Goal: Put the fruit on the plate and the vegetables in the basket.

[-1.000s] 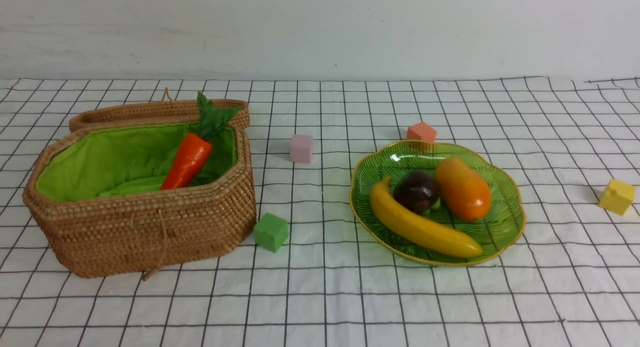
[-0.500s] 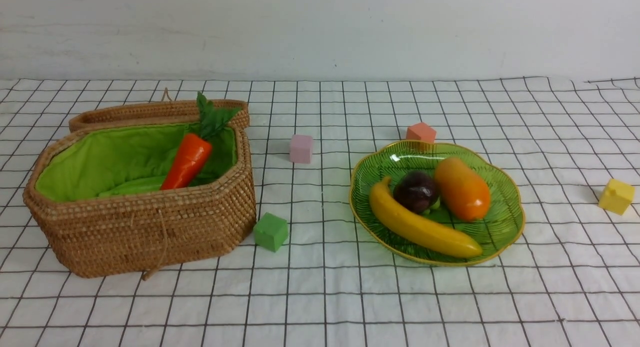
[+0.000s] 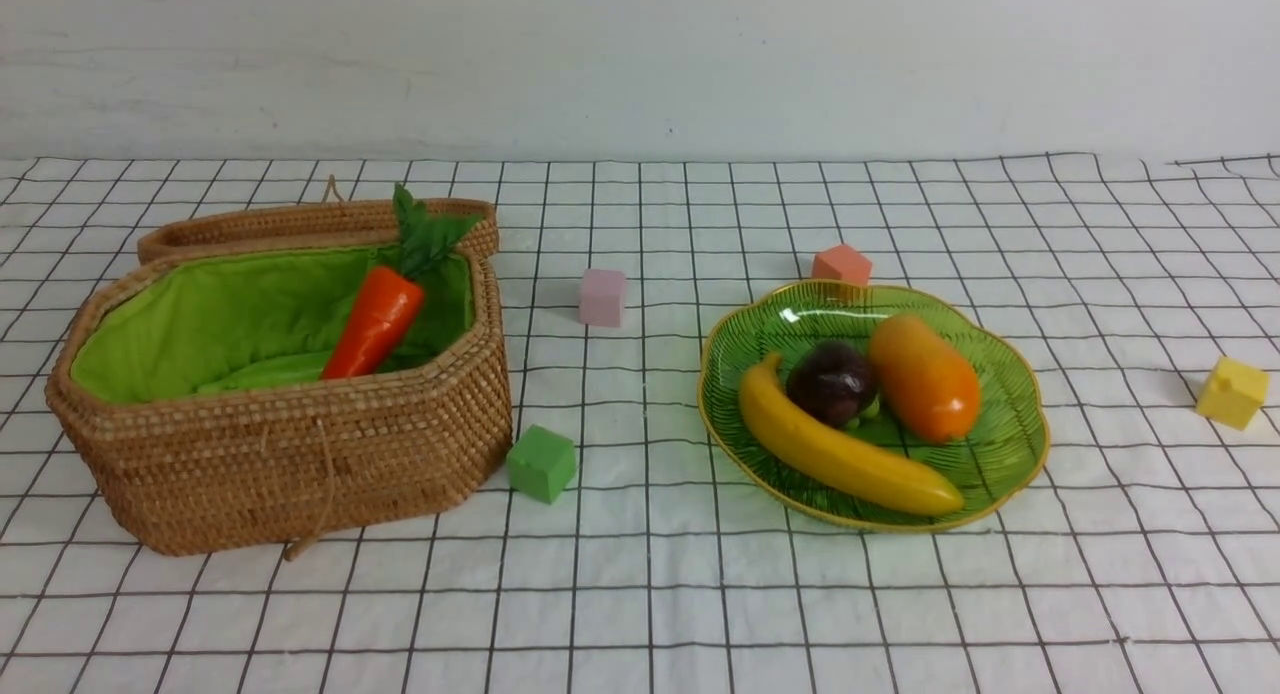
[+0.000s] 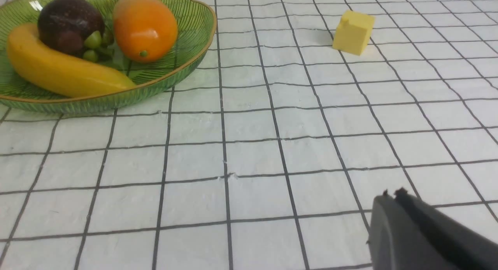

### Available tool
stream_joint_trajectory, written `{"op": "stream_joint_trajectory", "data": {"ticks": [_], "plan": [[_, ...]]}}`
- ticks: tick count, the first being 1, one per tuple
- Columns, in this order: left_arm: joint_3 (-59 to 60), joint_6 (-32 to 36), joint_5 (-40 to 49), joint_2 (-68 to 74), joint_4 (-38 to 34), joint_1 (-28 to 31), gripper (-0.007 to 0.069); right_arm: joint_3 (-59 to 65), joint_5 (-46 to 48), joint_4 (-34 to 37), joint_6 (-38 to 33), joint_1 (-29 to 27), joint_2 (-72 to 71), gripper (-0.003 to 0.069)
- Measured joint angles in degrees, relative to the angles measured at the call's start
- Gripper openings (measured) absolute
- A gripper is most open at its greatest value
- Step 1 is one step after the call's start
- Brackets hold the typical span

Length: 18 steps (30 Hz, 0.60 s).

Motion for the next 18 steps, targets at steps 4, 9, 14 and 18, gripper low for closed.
{"op": "stream_joint_trajectory", "data": {"ticks": [4, 9, 14, 18], "plan": [[0.00, 0.00, 0.00, 0.00, 0.00, 0.00, 0.0237, 0.05, -0.17, 0.00, 0.00, 0.00, 0.00, 0.0011], [0.00, 0.00, 0.00, 0.00, 0.05, 0.00, 0.0238, 0.06, -0.20, 0.00, 0.00, 0.00, 0.00, 0.0011], [0.00, 0.00, 0.00, 0.00, 0.05, 0.00, 0.0238, 0.06, -0.24, -0.05, 0.00, 0.00, 0.00, 0.0015], [0.00, 0.00, 0.00, 0.00, 0.05, 0.00, 0.0239, 0.06, -0.24, 0.00, 0.31, 0.00, 0.00, 0.0018]]}}
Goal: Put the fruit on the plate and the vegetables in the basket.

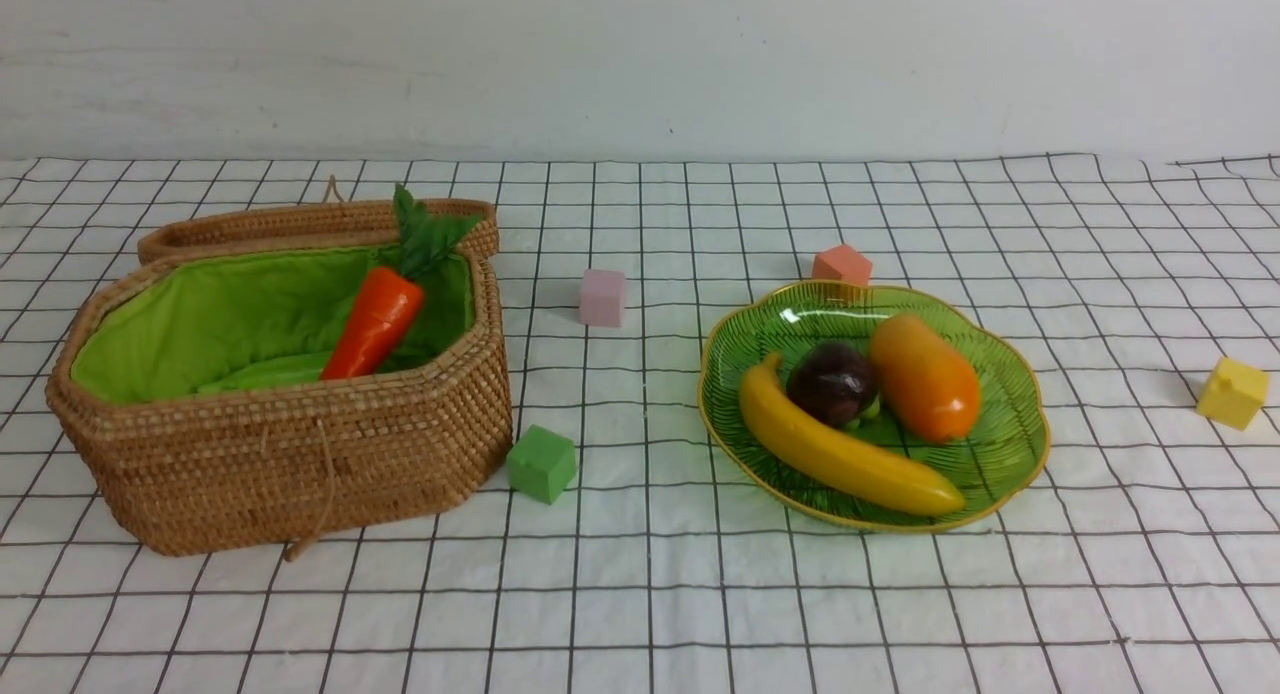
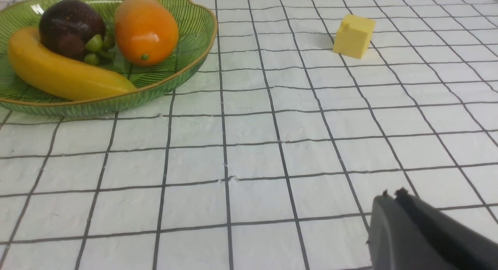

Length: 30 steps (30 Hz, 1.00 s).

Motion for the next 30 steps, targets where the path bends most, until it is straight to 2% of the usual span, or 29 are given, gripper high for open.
{"op": "stream_joint_trajectory", "data": {"ticks": [30], "plan": [[0.00, 0.00, -0.06, 0.00, 0.00, 0.00, 0.0239, 0.00, 0.00, -0.11, 0.00, 0.00, 0.00, 0.0036]]}}
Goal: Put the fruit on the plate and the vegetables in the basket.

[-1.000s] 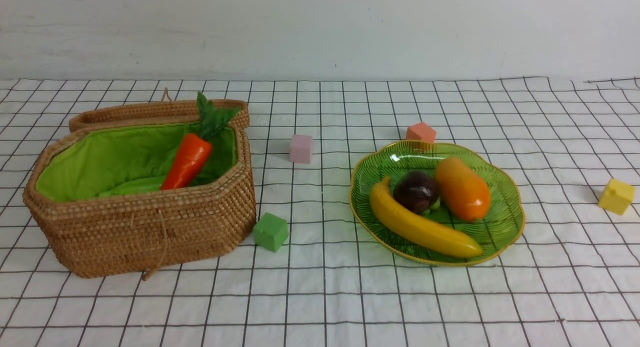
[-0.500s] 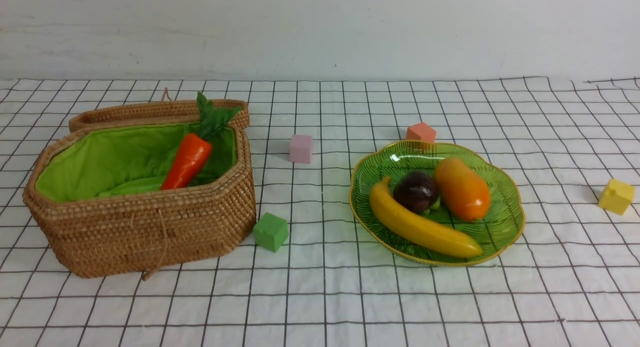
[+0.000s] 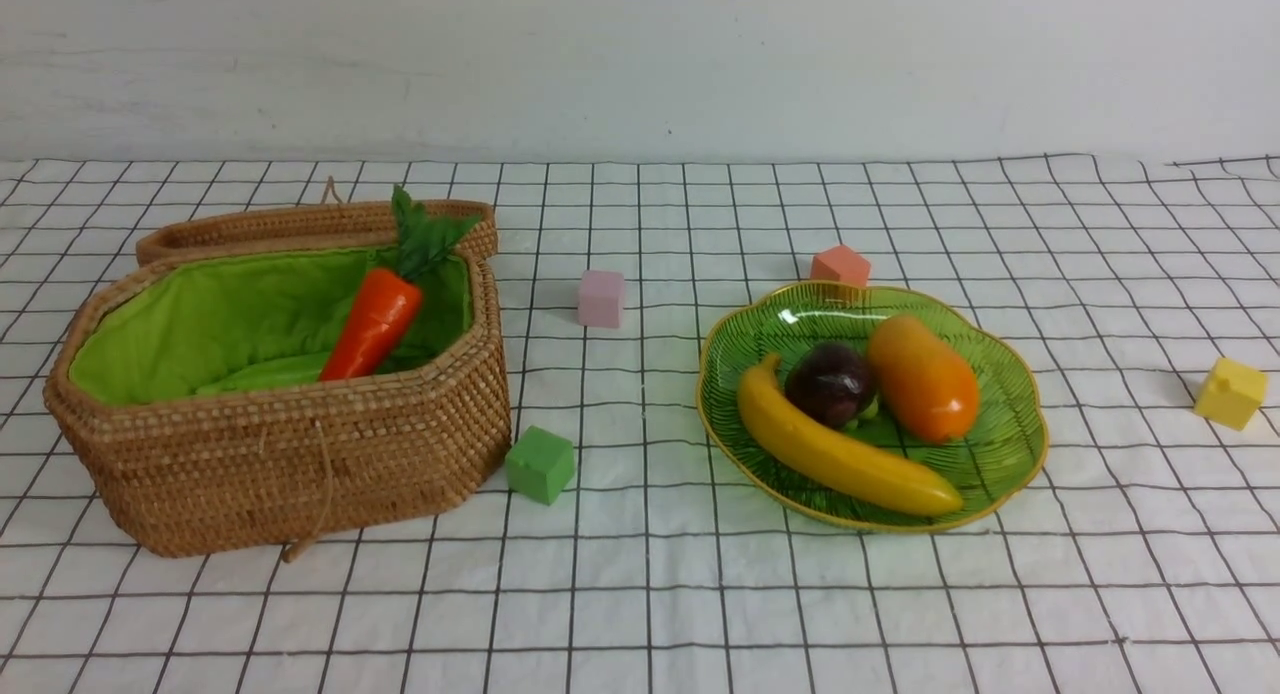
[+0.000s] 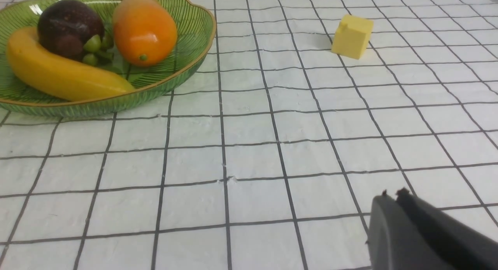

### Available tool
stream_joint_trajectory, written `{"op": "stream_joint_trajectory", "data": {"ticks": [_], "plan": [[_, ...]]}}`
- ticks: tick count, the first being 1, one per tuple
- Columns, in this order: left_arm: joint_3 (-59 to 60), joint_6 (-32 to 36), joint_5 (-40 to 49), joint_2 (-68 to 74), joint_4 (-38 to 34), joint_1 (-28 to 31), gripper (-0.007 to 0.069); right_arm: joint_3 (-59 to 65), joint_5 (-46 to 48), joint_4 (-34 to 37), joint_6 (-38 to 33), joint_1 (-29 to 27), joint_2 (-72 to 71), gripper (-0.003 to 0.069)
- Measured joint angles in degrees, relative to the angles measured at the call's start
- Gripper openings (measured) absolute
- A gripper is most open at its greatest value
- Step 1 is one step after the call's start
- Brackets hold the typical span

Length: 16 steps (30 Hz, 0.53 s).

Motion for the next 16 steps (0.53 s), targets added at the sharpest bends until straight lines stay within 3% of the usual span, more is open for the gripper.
{"op": "stream_joint_trajectory", "data": {"ticks": [16], "plan": [[0.00, 0.00, 0.00, 0.00, 0.00, 0.00, 0.0239, 0.00, 0.00, 0.07, 0.00, 0.00, 0.00, 0.0053]]}}
